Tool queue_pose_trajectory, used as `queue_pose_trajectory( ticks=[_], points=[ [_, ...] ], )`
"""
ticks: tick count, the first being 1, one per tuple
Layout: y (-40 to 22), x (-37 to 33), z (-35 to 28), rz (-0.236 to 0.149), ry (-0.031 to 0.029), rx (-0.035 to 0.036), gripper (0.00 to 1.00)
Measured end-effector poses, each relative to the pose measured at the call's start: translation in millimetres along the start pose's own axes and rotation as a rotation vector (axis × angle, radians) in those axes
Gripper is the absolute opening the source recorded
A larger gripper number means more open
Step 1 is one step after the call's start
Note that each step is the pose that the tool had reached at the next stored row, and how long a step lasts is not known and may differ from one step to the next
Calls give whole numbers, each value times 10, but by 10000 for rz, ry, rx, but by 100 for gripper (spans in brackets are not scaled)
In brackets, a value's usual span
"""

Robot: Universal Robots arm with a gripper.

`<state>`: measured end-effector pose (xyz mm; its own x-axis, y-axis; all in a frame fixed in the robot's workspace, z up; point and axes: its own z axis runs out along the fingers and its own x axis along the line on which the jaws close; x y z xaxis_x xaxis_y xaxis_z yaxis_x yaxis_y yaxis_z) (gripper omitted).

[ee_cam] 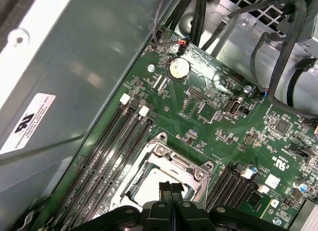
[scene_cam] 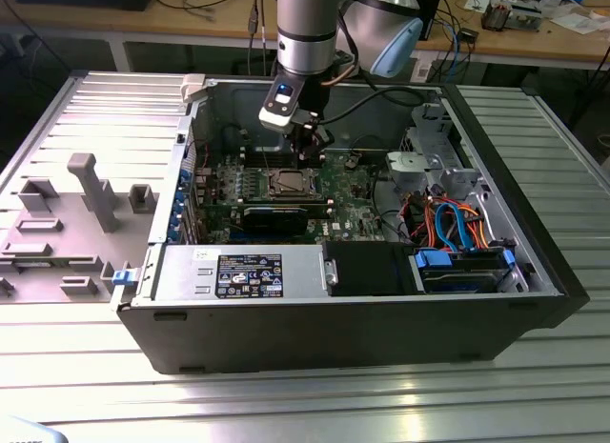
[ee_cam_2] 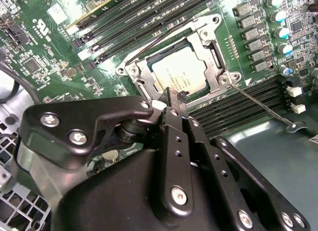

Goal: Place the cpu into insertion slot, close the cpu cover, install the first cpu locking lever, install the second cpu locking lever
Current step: 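Install the first cpu locking lever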

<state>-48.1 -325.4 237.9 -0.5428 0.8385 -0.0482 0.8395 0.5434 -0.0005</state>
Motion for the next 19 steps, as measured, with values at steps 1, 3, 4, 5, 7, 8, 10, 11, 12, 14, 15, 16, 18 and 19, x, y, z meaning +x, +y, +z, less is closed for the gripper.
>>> queue_pose_trajectory(
  ticks=[1,3,4,5,7,8,10,11,12,14,15,16,18,19],
  points=[
    [0,0,0,-39,0,-2,11],
    [0,0,0,-93,0,-4,11],
    [0,0,0,-167,0,-7,11],
    [0,0,0,-268,0,-13,11],
    [0,0,0,-423,0,-20,11],
    [0,0,0,-499,0,-24,11],
    [0,0,0,-635,-1,-30,11],
    [0,0,0,-722,-2,-33,11],
    [0,0,0,-775,-4,-34,11],
    [0,0,0,-864,-6,-38,11],
    [0,0,0,-899,-6,-40,11],
    [0,0,0,-973,-6,-43,11],
    [0,0,0,-1056,-7,-47,11],
    [0,0,0,-1145,-6,-51,11]
  ],
)
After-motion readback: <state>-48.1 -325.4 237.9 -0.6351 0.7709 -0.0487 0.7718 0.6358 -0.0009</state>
